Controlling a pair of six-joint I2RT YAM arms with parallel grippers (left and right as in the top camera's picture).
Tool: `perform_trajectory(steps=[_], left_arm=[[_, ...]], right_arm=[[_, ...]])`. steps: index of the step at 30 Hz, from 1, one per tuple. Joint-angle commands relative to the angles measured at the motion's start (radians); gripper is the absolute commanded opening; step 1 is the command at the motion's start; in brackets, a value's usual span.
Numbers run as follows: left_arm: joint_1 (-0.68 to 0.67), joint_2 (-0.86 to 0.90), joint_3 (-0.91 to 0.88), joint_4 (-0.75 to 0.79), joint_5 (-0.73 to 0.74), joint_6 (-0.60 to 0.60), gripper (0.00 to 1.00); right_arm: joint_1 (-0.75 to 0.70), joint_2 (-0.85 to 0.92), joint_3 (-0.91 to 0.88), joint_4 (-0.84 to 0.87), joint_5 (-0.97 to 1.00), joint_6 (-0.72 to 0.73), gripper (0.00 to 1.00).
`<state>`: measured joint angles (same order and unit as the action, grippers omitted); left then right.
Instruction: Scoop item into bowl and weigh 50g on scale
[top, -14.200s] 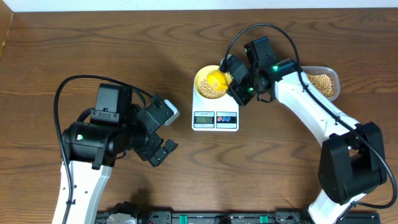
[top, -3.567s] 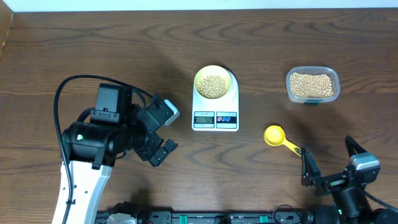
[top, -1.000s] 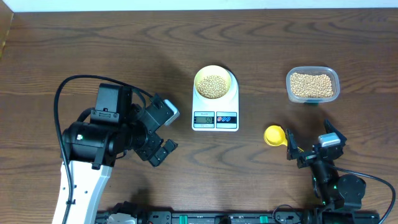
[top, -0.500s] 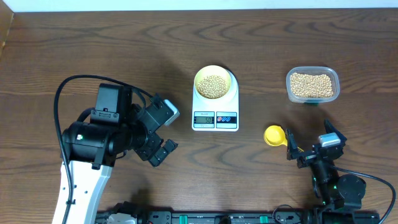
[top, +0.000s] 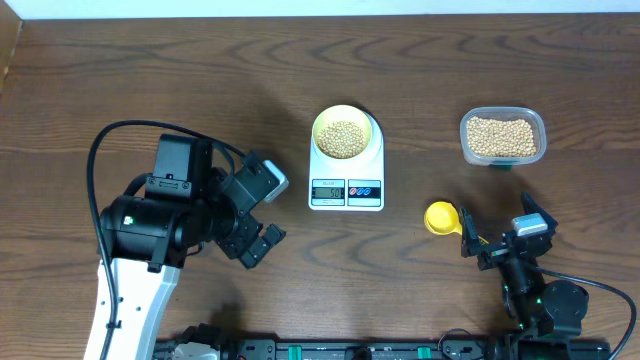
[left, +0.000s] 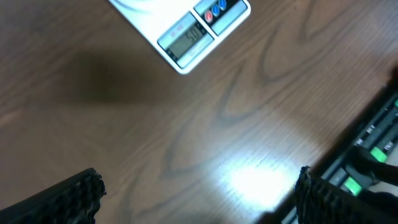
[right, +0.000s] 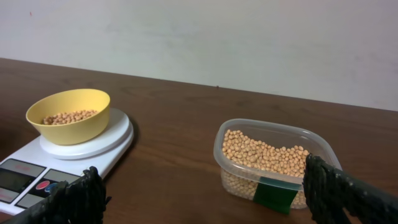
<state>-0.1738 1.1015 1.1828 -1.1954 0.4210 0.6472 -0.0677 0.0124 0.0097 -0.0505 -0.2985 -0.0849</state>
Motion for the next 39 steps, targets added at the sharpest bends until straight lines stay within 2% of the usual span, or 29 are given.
perform_trajectory(steps=[1, 5, 9, 14, 16, 20, 28, 31, 36, 39], left_arm=[[0.004, -0.006, 0.013, -0.019, 0.035, -0.043, 1.0], [0.004, -0.041, 0.013, -0.077, 0.026, -0.042, 1.0], [0.004, -0.149, 0.013, -0.152, 0.003, -0.058, 1.0], [0.004, -0.319, 0.012, -0.16, -0.116, -0.343, 1.0], [0.004, -0.396, 0.012, -0.171, -0.148, -0.403, 1.0], [0.004, -0.556, 0.01, -0.196, -0.203, -0.478, 1.0], [0.004, -0.843, 0.005, -0.249, -0.257, -0.499, 1.0], [0.005, -0.914, 0.003, -0.239, -0.298, -0.513, 1.0], [0.026, -0.997, -0.001, -0.22, -0.464, -0.678, 1.0], [0.053, -1.02, -0.001, -0.219, -0.475, -0.695, 1.0]], right_arm=[[0.006, -0.006, -0.004, -0.002, 0.008, -0.006, 0.99], [0.006, -0.006, -0.004, -0.002, 0.008, -0.006, 0.99], [0.006, -0.006, -0.004, -0.002, 0.008, -0.006, 0.99], [0.006, -0.006, -0.004, -0.002, 0.008, -0.006, 0.99], [0.006, -0.006, -0.004, -0.002, 0.008, -0.006, 0.99], [0.006, -0.006, -0.004, -0.002, 0.008, -0.006, 0.99], [0.006, -0.006, -0.004, -0.002, 0.008, -0.006, 0.99], [0.006, -0.006, -0.004, -0.002, 0.008, -0.006, 0.99], [0.006, -0.006, -0.004, -0.002, 0.008, -0.006, 0.99], [0.006, -0.006, -0.004, -0.002, 0.008, -0.006, 0.99]])
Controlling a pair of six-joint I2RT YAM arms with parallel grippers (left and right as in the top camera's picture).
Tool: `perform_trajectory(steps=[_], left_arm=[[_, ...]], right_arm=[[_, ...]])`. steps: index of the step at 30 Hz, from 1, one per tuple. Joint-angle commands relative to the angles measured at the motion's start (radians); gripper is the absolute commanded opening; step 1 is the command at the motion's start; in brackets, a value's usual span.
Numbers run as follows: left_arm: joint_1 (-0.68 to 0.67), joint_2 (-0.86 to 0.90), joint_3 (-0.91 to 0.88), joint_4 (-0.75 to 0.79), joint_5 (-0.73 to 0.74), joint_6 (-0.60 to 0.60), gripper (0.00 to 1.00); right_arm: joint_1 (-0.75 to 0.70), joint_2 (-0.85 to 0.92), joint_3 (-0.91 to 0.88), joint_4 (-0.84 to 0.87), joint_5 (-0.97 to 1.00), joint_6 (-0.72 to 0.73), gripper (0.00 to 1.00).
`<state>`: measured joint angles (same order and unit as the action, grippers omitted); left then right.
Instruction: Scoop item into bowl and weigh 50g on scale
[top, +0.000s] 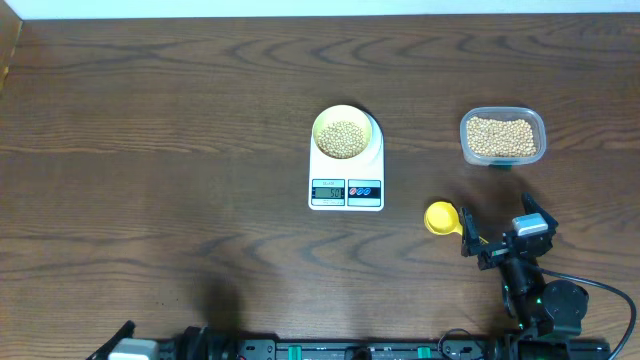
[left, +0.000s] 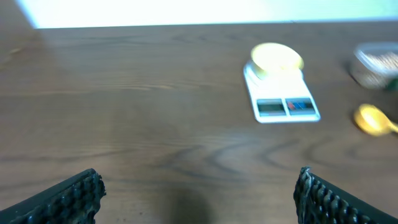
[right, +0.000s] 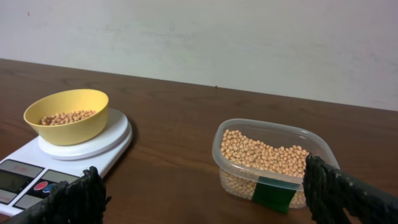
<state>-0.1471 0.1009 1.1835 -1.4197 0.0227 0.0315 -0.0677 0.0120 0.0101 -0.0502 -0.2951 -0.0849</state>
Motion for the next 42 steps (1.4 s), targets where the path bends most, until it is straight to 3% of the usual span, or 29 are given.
perform_trajectory(steps=[1, 10, 21, 32, 42], left_arm=[[0.039, -0.026, -0.002, 0.005, -0.076, -0.082, 1.0], [0.157, -0.052, -0.002, -0.005, -0.032, -0.097, 1.0], [0.158, -0.056, -0.055, 0.182, -0.031, -0.109, 1.0], [0.158, -0.061, -0.467, 0.629, -0.032, -0.109, 1.0], [0.158, -0.061, -0.879, 1.171, -0.034, -0.108, 1.0]], right_arm=[[0.006, -0.006, -0.004, -0.002, 0.004, -0.006, 0.99], [0.006, -0.006, -0.004, -0.002, 0.004, -0.006, 0.99], [0.006, -0.006, -0.004, -0.002, 0.005, -0.006, 0.99], [0.006, -0.006, -0.004, -0.002, 0.004, -0.006, 0.99], [0.006, -0.006, -0.004, -0.002, 0.005, -0.006, 0.99]])
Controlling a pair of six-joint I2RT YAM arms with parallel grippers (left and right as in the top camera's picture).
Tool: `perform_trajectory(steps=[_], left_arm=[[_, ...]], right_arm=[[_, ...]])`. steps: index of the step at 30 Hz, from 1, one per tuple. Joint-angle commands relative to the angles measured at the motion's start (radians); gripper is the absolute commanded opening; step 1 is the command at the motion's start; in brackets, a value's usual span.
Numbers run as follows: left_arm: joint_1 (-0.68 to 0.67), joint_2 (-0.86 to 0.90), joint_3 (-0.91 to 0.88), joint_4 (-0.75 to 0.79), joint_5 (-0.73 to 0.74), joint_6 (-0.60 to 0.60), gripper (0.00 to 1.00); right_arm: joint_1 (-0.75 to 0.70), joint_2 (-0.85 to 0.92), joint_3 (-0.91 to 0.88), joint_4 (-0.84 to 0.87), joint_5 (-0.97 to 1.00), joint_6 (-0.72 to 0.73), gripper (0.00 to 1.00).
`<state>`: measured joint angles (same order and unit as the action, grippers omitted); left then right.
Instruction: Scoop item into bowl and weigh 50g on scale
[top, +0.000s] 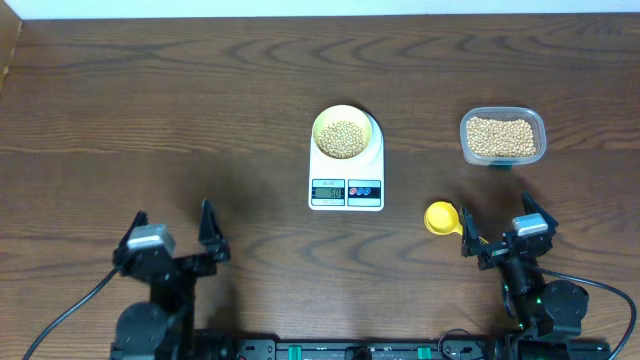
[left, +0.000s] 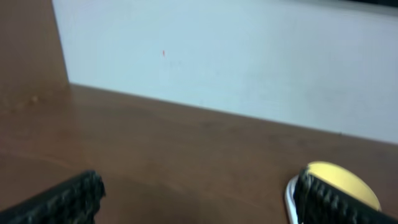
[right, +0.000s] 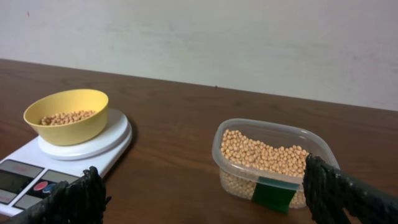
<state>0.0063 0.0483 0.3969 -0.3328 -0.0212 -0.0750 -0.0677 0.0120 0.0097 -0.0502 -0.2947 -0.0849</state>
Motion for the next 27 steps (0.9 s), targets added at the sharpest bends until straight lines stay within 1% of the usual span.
perform_trajectory(steps=[1, 3, 6, 7, 10, 15, 18, 24, 27], left_arm=[[0.005, -0.008, -0.122, 0.125, 0.01, -0.002, 1.0], [0.005, -0.008, -0.199, 0.228, 0.009, -0.002, 1.0], [0.005, -0.008, -0.283, 0.333, 0.009, -0.002, 1.0], [0.005, -0.008, -0.331, 0.395, 0.009, -0.002, 1.0], [0.005, -0.008, -0.389, 0.459, 0.009, -0.002, 1.0], [0.005, -0.008, -0.393, 0.41, 0.01, -0.002, 1.0], [0.005, -0.008, -0.393, 0.343, 0.01, -0.002, 1.0], [0.005, -0.008, -0.393, 0.261, 0.01, -0.002, 1.0], [0.005, 0.003, -0.392, 0.258, 0.01, -0.002, 1.0]], right_arm=[[0.006, -0.006, -0.004, -0.002, 0.004, -0.006, 0.99], [0.006, -0.006, -0.004, -0.002, 0.004, -0.006, 0.99], [0.006, -0.006, -0.004, -0.002, 0.004, -0.006, 0.99], [0.006, -0.006, -0.004, -0.002, 0.004, -0.006, 0.99], [0.006, -0.006, -0.004, -0.002, 0.004, -0.006, 0.99], [0.006, -0.006, -0.004, -0.002, 0.004, -0.006, 0.99], [0.006, -0.006, -0.004, -0.002, 0.004, -0.006, 0.99], [0.006, -0.006, -0.004, -0.002, 0.004, -0.006, 0.99], [0.006, -0.006, -0.004, -0.002, 0.004, -0.006, 0.99]])
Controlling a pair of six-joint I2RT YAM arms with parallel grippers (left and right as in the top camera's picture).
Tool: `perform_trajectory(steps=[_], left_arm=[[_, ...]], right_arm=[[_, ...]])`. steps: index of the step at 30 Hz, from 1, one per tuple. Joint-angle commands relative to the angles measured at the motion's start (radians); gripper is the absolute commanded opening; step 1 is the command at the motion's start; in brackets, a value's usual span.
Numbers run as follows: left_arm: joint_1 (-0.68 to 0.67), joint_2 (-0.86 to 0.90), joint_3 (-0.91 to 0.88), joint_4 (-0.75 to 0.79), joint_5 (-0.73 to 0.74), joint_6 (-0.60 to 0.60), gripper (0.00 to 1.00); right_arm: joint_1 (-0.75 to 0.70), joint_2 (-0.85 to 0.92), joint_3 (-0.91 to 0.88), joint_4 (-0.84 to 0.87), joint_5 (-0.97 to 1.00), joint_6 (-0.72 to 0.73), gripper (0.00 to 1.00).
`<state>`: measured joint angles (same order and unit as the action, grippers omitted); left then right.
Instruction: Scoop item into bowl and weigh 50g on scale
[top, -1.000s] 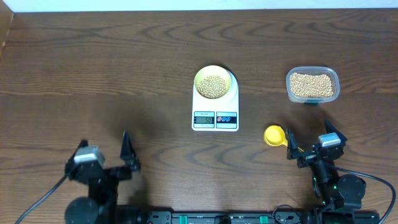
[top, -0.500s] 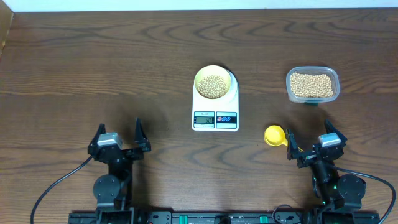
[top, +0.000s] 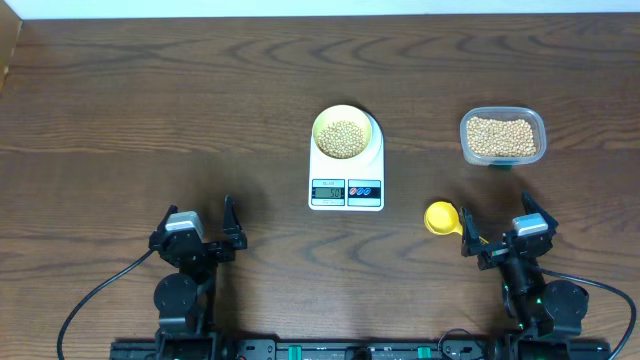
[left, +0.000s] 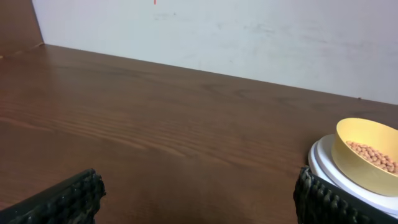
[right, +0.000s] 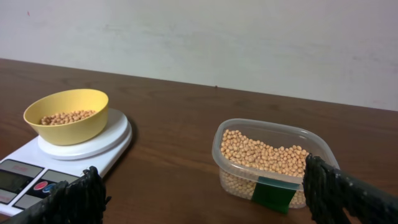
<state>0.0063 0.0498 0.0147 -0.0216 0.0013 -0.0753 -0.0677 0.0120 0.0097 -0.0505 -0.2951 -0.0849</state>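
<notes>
A yellow bowl (top: 345, 134) holding beans stands on the white scale (top: 346, 188) at the table's middle; both also show in the right wrist view, bowl (right: 66, 115) and scale (right: 74, 152). A clear tub of beans (top: 503, 137) sits at the back right. A yellow scoop (top: 441, 217) lies on the table just left of my right gripper (top: 506, 239). My right gripper (right: 199, 196) is open and empty, low at the front edge. My left gripper (top: 196, 228) is open and empty at the front left, facing the bowl (left: 367, 155).
The brown wooden table (top: 150, 120) spreads to the left and back. A pale wall (right: 217, 37) stands behind it. A black rail with cables (top: 340, 350) runs along the front edge.
My left arm has shifted a little to the right along the front edge and its camera now looks level across the table at the bowl. The right arm, scoop, bowl and tub have not moved.
First my left arm stood raised over the table's left half, open, with the scale below it. Then it was gone from the overhead view. Then it sat low at the front left, and now rests there. The right gripper stayed open beside the scoop throughout.
</notes>
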Motion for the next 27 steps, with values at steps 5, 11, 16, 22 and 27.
perform_trajectory(steps=[5, 11, 16, 22, 27], left_arm=[[0.004, 0.002, -0.007, -0.053, -0.008, -0.002, 1.0], [0.004, 0.002, -0.007, -0.031, 0.006, -0.002, 0.98], [0.004, 0.005, -0.007, -0.056, 0.006, -0.002, 0.98], [0.004, 0.005, -0.007, -0.056, 0.006, -0.002, 0.98], [0.004, -0.051, -0.007, -0.047, 0.006, -0.002, 0.98]], right_arm=[[0.006, -0.006, -0.004, -0.002, 0.004, -0.006, 0.99], [0.006, -0.006, -0.004, -0.002, 0.004, -0.006, 0.99], [0.006, -0.006, -0.004, -0.002, 0.005, -0.006, 0.99], [0.006, -0.006, -0.004, -0.002, 0.004, -0.006, 0.99], [0.006, -0.006, -0.004, -0.002, 0.005, -0.006, 0.99]])
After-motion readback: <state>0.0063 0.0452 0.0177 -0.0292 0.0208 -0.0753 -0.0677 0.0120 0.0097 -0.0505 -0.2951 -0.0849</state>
